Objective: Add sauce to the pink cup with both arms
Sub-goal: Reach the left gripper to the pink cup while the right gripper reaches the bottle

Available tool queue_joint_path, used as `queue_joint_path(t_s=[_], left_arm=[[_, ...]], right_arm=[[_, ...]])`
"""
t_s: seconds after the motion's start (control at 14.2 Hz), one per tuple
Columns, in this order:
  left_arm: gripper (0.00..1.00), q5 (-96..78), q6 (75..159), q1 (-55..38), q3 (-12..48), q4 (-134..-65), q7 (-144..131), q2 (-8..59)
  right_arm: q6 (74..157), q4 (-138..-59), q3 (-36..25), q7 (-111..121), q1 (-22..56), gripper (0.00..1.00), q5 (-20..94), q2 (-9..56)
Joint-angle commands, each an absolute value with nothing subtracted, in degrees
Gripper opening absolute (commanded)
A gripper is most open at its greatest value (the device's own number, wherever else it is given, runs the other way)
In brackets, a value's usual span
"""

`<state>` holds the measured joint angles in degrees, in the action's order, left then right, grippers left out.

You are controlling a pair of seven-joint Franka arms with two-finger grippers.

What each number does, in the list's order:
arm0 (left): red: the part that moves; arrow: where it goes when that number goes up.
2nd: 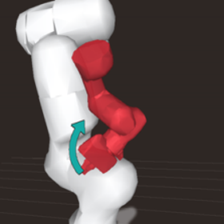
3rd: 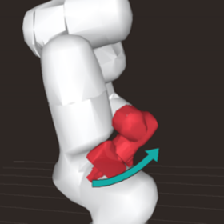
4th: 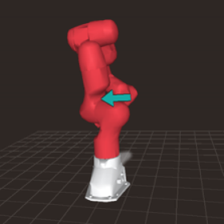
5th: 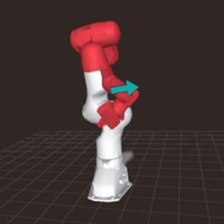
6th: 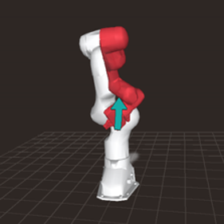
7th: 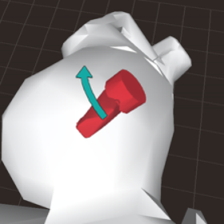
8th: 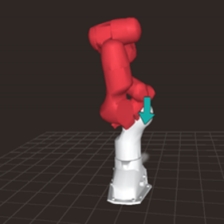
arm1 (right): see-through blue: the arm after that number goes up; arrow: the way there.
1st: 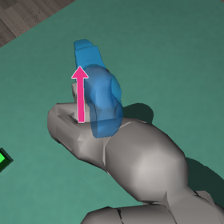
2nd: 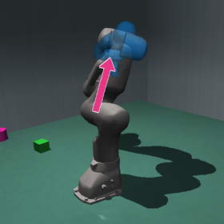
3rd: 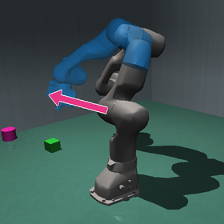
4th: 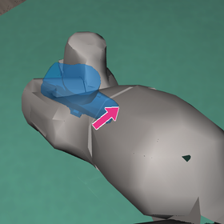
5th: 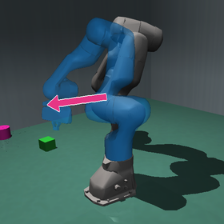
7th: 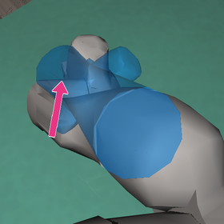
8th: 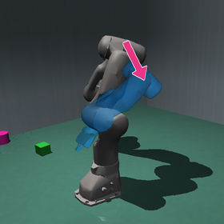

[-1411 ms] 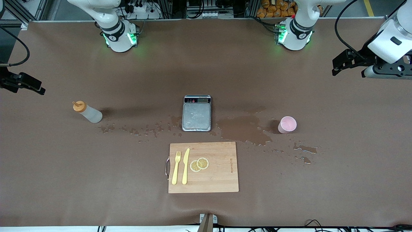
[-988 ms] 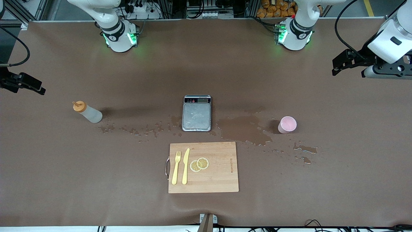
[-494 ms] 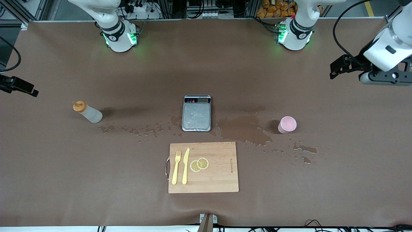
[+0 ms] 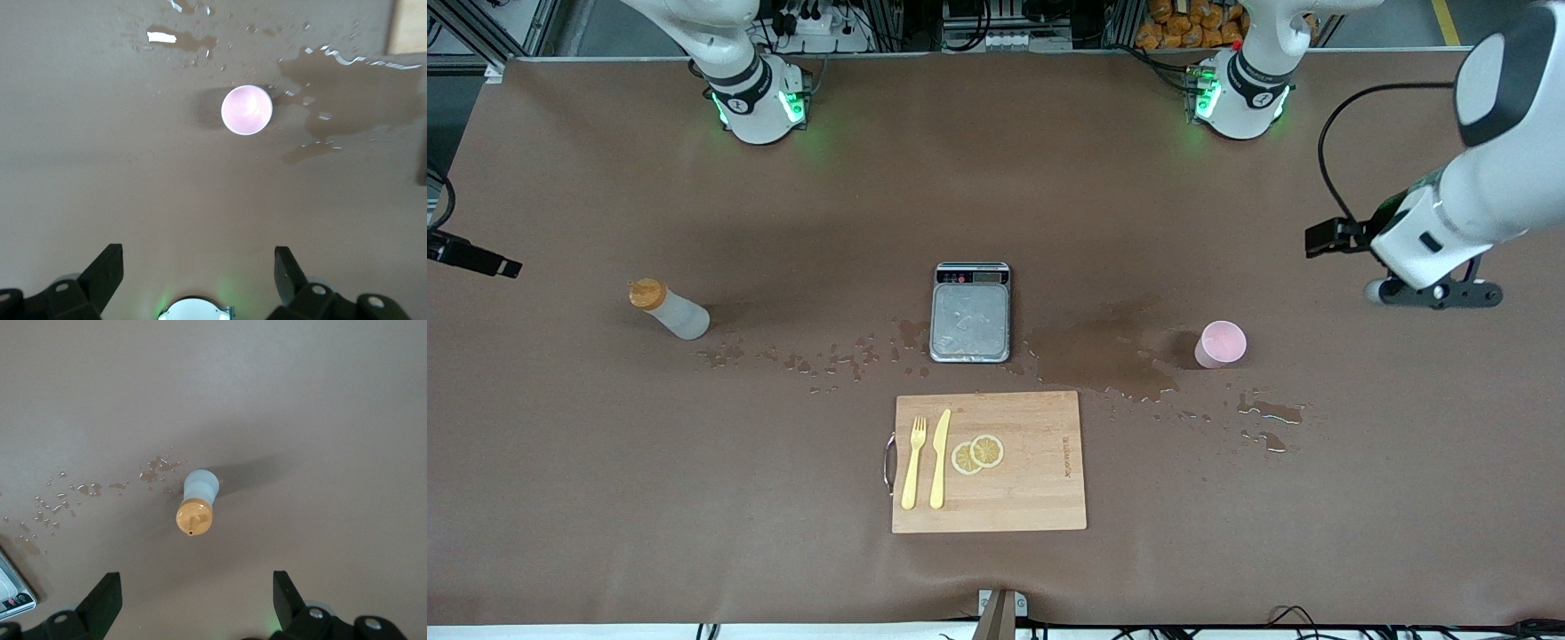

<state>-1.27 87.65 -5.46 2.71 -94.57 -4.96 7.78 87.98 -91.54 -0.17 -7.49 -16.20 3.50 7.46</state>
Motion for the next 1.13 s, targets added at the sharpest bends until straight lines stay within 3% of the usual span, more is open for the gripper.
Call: queue_joint_path(t_s=[0.0,0.35,0.63,1.06], left_arm=[[1.00,0.26,91.99,-5.19,2.72,-98.24,-5.62,10.54],[1.00,0.44,103.78,-5.27,2.81,-106.95,-5.71,11.68],[1.00,0.35,109.15,-5.71,2.81,-108.01,-7.37,16.87],[1.00,0.35,116.62,-5.27,2.99,-111.45,-7.82,17.66]], right_arm=[[87.10,-91.05,0.53,-9.23,-19.33,1.00,6.93,9.93],[84.90,-90.97,0.53,-9.32,-23.99,1.00,11.95,14.58],[84.90,-89.56,0.53,-10.37,-29.08,1.00,17.48,20.82],[84.12,-88.68,0.53,-15.54,-33.22,1.00,23.28,30.31]])
